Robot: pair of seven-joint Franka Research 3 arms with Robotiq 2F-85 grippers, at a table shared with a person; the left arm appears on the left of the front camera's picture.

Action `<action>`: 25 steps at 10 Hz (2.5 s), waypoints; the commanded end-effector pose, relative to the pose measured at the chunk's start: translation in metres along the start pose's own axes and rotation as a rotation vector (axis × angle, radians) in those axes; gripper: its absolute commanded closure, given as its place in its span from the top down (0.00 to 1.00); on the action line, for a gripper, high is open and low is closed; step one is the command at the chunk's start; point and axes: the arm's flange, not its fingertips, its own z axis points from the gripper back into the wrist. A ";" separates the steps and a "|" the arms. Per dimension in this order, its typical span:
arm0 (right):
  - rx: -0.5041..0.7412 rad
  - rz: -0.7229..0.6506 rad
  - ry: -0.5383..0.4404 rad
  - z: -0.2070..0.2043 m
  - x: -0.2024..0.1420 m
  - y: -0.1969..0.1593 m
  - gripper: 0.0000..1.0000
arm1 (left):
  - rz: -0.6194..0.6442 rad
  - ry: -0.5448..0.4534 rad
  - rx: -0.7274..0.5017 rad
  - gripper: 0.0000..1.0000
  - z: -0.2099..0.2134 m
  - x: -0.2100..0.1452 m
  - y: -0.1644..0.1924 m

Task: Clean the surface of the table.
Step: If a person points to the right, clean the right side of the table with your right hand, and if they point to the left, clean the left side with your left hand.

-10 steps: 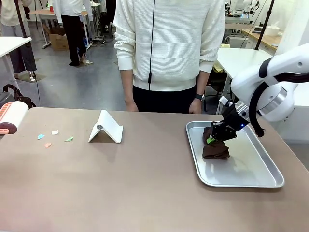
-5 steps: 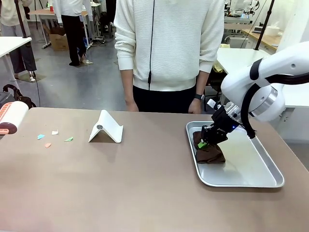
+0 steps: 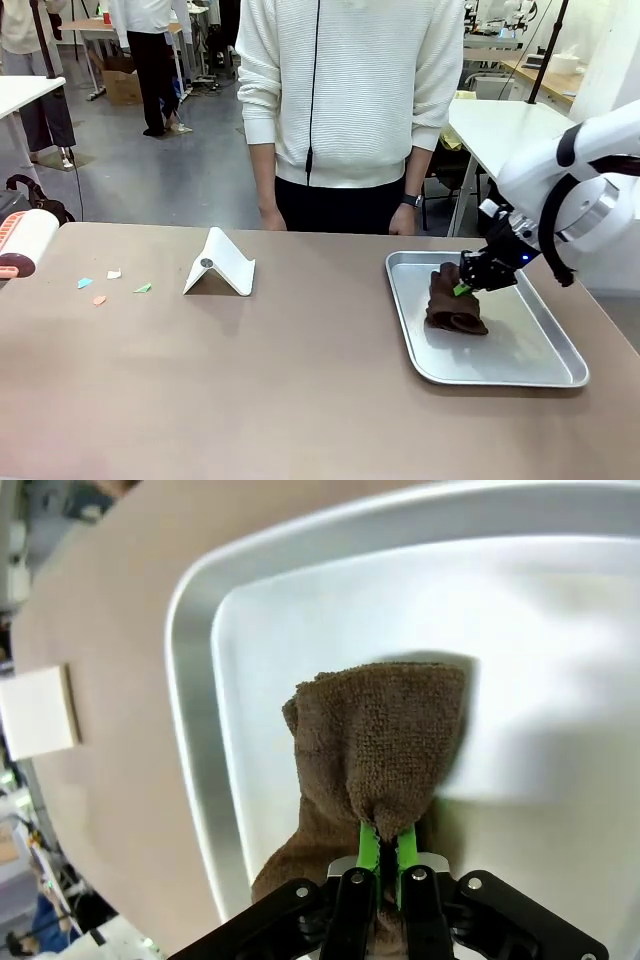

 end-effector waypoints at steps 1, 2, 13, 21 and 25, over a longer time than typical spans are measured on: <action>-0.036 -0.084 -0.033 0.011 -0.007 -0.012 0.07 | -0.016 0.007 -0.008 0.22 0.000 -0.003 -0.003; -0.016 -0.111 -0.043 0.016 -0.008 -0.022 0.07 | -0.016 0.007 -0.008 0.22 0.000 -0.003 -0.003; 0.997 -0.077 0.066 0.127 -0.072 -0.067 0.07 | -0.016 0.007 -0.008 0.22 0.000 -0.003 -0.003; 1.153 -0.040 -0.120 0.213 -0.125 -0.177 0.07 | -0.016 0.007 -0.008 0.22 0.000 -0.003 -0.003; 1.152 -0.084 -0.113 0.207 -0.127 -0.190 0.07 | -0.016 0.007 -0.008 0.22 0.000 -0.003 -0.003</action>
